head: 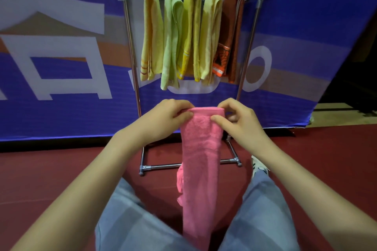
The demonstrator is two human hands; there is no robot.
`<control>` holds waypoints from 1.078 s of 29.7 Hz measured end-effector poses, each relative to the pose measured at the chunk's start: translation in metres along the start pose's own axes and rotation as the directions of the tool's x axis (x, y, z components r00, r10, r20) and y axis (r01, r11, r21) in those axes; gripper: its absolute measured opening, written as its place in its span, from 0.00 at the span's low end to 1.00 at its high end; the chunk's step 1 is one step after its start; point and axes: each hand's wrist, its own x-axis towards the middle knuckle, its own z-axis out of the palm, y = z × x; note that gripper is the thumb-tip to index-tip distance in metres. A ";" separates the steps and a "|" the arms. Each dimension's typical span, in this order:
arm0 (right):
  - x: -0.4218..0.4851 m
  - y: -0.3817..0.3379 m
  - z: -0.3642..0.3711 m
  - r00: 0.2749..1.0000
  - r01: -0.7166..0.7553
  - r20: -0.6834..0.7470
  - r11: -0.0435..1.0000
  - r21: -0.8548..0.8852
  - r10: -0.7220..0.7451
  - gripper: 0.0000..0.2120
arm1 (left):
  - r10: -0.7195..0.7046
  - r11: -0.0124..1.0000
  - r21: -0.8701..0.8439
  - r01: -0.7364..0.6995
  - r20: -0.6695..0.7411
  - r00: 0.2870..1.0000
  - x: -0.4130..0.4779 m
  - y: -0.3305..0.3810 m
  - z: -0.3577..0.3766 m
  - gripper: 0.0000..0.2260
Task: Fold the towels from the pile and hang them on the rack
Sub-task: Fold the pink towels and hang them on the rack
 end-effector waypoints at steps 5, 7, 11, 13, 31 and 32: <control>0.021 0.002 0.009 1.000 0.020 0.005 0.999 -0.043 -0.020 0.11 | -0.032 0.999 -0.007 0.032 0.032 0.999 0.016 -0.016 -0.012 0.10; 0.040 0.006 0.014 0.999 0.020 0.030 1.000 -0.007 -0.020 0.13 | -0.029 1.000 0.002 0.029 0.021 0.999 0.029 -0.026 -0.020 0.09; 0.052 0.011 0.022 0.995 -0.069 0.086 0.969 0.239 0.050 0.12 | -0.040 0.999 0.015 0.040 0.000 0.999 0.044 -0.035 -0.029 0.09; 0.058 0.021 0.027 0.978 -0.192 0.154 0.899 0.395 0.141 0.20 | -0.057 0.998 0.017 0.057 -0.001 0.998 0.052 -0.043 -0.032 0.08; 0.077 0.075 0.062 0.933 -0.329 0.300 0.811 0.484 0.199 0.12 | -0.214 0.977 0.011 0.215 0.169 0.962 0.109 -0.058 -0.028 0.11; 0.075 0.078 0.062 0.925 -0.348 0.320 0.797 0.493 0.205 0.12 | -0.212 0.976 -0.019 0.218 0.162 0.964 0.109 -0.057 -0.030 0.11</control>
